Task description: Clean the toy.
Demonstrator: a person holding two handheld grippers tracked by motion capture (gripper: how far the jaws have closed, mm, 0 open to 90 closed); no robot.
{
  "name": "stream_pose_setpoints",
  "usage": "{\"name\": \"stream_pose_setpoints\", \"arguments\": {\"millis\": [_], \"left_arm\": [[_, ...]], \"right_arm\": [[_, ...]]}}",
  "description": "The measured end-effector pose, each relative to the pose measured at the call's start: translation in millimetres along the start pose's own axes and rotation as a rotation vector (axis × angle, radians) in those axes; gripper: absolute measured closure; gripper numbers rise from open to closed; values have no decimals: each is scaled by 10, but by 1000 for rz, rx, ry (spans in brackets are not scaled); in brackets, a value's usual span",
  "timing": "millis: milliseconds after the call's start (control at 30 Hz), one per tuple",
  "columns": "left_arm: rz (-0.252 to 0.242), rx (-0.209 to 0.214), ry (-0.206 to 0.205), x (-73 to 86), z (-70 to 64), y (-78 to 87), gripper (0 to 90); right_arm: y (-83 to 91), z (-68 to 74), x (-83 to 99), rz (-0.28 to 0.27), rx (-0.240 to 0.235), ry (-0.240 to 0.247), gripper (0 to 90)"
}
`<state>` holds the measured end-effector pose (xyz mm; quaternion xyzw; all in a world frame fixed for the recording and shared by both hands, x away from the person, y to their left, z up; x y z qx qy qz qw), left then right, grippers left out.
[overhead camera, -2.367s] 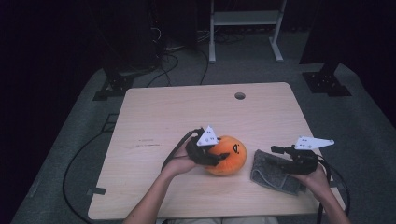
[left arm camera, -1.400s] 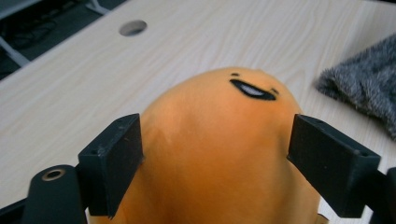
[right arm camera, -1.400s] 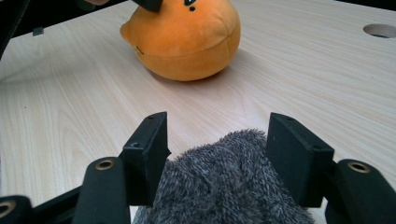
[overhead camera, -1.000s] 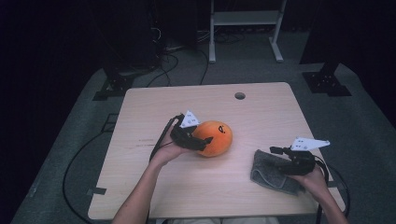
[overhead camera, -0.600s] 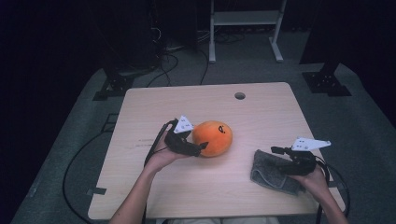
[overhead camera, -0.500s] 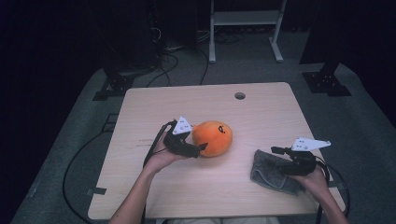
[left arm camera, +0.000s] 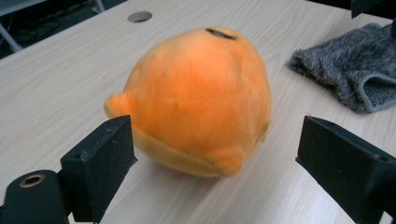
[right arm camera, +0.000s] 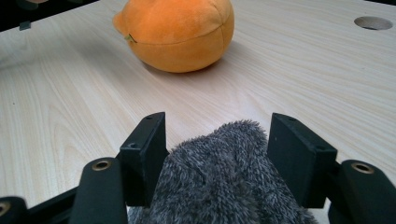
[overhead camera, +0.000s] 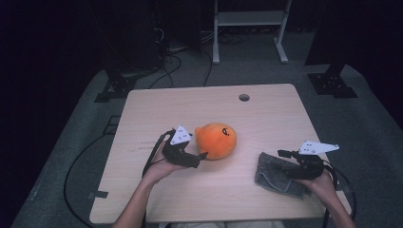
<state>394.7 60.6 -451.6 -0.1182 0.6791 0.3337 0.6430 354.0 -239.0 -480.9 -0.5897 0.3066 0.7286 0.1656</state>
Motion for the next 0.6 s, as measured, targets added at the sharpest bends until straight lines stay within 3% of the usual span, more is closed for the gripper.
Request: {"name": "stream_pose_setpoints", "arguments": {"millis": [300, 467, 533, 600], "left_arm": [[2, -22, 27, 171, 9, 115, 99], [-19, -41, 65, 336, -17, 206, 94], [-31, -26, 87, 400, -53, 234, 95], [-24, -26, 71, 433, -80, 244, 95]], "right_arm": [[17, -10, 8, -2, 3, -5, 357], [9, -13, 19, -1, 8, -6, 356], [8, -1, 32, 0, 8, -6, 354], [5, 6, 40, -5, 13, 6, 346]]}}
Point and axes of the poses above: each handheld gripper's, and its own axes: y roughly backward along the jaws, x roughly out of its underside, z roughly to its left, the point moved 9 cm from there along -y, roughly forward along the jaws, and after that the axes turned 15 degrees about -z, right-handed, at the moved point
